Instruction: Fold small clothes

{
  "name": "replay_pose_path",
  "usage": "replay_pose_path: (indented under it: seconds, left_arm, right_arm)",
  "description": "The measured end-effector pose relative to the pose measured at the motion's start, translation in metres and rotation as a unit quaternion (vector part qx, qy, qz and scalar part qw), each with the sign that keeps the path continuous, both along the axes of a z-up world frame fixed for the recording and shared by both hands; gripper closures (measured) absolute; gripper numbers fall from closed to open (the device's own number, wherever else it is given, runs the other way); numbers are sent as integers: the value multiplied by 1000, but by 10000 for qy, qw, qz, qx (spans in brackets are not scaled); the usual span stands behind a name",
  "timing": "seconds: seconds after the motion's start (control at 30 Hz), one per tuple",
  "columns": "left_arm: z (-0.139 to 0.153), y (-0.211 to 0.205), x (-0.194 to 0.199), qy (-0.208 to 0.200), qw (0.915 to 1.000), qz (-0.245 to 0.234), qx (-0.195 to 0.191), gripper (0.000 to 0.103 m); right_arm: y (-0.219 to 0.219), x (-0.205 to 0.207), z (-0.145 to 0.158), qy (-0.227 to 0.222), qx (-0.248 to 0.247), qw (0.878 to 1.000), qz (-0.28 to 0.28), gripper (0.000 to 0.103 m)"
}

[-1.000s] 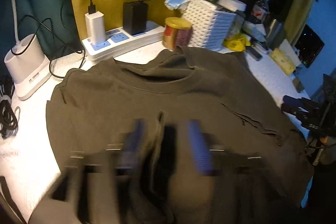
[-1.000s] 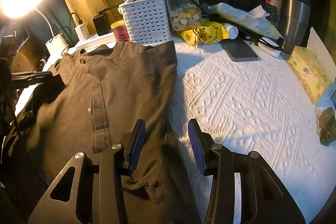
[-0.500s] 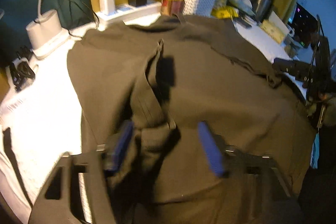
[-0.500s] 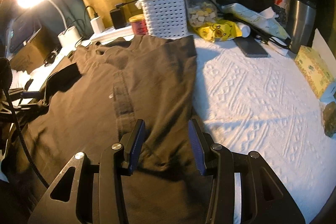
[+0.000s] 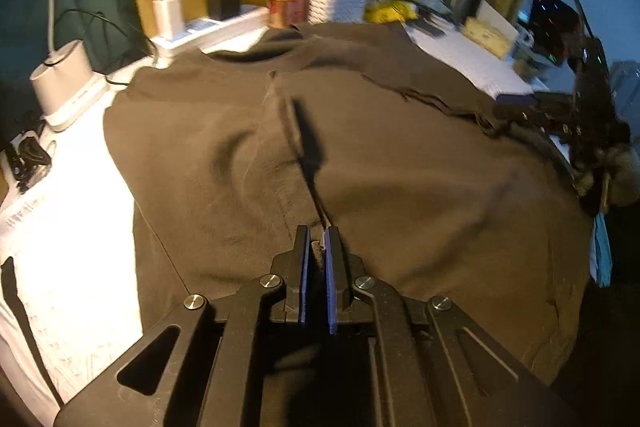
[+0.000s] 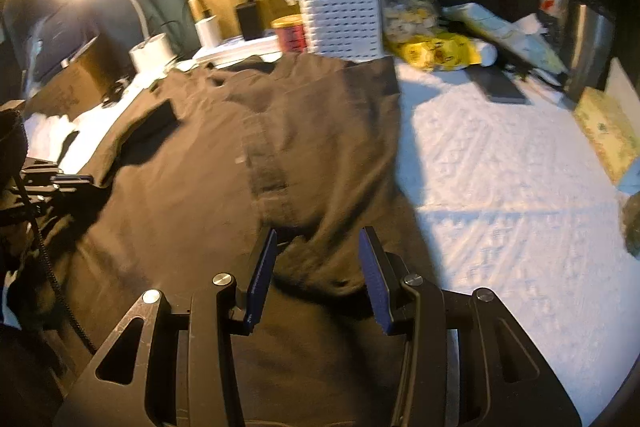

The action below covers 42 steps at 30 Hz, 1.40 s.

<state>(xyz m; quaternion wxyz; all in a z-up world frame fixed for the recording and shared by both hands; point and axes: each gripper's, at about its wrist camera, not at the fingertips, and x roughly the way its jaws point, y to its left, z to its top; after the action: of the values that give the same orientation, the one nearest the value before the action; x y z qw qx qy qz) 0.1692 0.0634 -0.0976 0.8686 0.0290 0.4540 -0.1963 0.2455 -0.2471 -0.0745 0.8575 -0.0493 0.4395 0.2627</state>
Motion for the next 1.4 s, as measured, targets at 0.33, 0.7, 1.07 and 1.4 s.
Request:
replay_pose_path:
  seconds: [0.33,0.7,1.07,1.4]
  left_arm:
    - [-6,0,-9,131,9997,155,168,95]
    - [3,3,-27,-54,9992,394,-10,51]
    - [7,17,-54,-212,9963,821,-104,51]
    - [16,15,-81,-465,9949,885,-153,51]
  right_arm:
    - [20,-9,-11,372,-41,9986,382,58]
    - [19,-3,-6,18,-230,9988,439,58]
    - [23,-32,-7,238,-484,9955,785,58]
    - [0,-67,19,-222,-558,9977,328,58]
